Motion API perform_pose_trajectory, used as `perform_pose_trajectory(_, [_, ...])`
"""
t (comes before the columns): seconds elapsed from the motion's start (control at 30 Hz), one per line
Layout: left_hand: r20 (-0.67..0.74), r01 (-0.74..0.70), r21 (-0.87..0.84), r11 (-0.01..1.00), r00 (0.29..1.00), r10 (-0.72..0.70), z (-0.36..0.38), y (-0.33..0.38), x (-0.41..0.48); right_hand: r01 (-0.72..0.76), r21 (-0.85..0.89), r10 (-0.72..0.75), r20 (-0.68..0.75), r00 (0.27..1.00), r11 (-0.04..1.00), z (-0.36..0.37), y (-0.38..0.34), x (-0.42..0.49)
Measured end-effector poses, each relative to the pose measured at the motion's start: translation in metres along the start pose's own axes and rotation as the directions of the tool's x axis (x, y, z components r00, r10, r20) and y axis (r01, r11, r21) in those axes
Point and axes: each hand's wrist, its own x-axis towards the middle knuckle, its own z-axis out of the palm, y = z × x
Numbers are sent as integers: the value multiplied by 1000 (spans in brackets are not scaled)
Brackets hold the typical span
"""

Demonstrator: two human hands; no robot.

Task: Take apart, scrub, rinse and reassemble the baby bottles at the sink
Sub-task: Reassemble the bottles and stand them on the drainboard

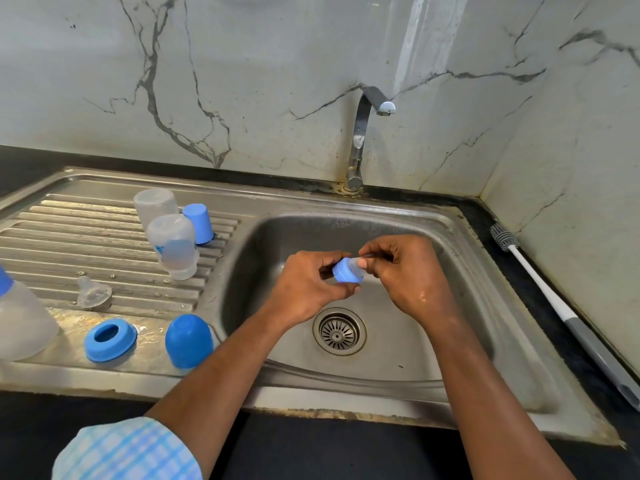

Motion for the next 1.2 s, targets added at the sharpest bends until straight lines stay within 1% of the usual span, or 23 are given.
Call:
perform_pose_trajectory(0.1, [2, 11, -69, 998, 1000, -11, -2, 1, -1, -56, 162, 55, 11, 998, 985, -1, 5, 1])
perform_pose_trajectory(0.17, [-6, 23, -120, 992, 1000, -24, -3, 3, -1, -96, 276, 91, 31, 995, 956, -2, 6, 2])
perform_pose_trajectory(0.23, [-10, 30, -130, 991, 999, -31, -1, 4, -3, -109, 331, 105, 29, 994, 937, -1, 7, 3])
perform_pose_trajectory(0.3, [-22, 26, -124, 992, 999, -29, 3, 5, -6, -128, 344, 129, 20, 991, 930, 1, 8, 5])
perform_pose_trajectory(0.37, [-46, 22, -103, 994, 999, -27, 8, 5, -8, -174, 330, 166, 54, 985, 928, 1, 10, 5])
perform_pose_trajectory(0.43, [-99, 20, -76, 997, 995, -27, 9, 5, -9, -224, 261, 193, 140, 971, 939, 5, 9, 3])
perform_pose_trajectory(0.5, [-160, 23, -48, 999, 987, -31, 8, 4, -8, -222, 210, 180, 203, 963, 952, 14, 7, 1])
perform_pose_trajectory(0.53, [-178, 26, -26, 999, 983, -30, 7, 4, -8, -208, 202, 166, 206, 964, 957, 19, 5, 0])
perform_pose_trajectory(0.63, [-187, 27, 24, 999, 982, -22, 6, 5, -8, -153, 184, 129, 136, 982, 971, 28, 4, 1])
perform_pose_trajectory(0.73, [-167, 41, 27, 999, 985, -36, 7, 4, -7, -122, 170, 109, 84, 990, 978, 29, 5, 2])
perform_pose_trajectory(0.93, [-118, 41, 153, 987, 993, -23, 7, -2, -8, -124, 84, 117, 85, 990, 989, 33, 11, 4])
perform_pose_trajectory(1.1, [-97, 81, 194, 978, 993, -63, 4, -5, -11, -103, 49, 98, 102, 990, 993, 35, 12, 6])
perform_pose_trajectory(1.2, [-97, 101, 196, 975, 992, -83, 3, -7, -11, -82, 24, 79, 88, 993, 996, 36, 12, 6])
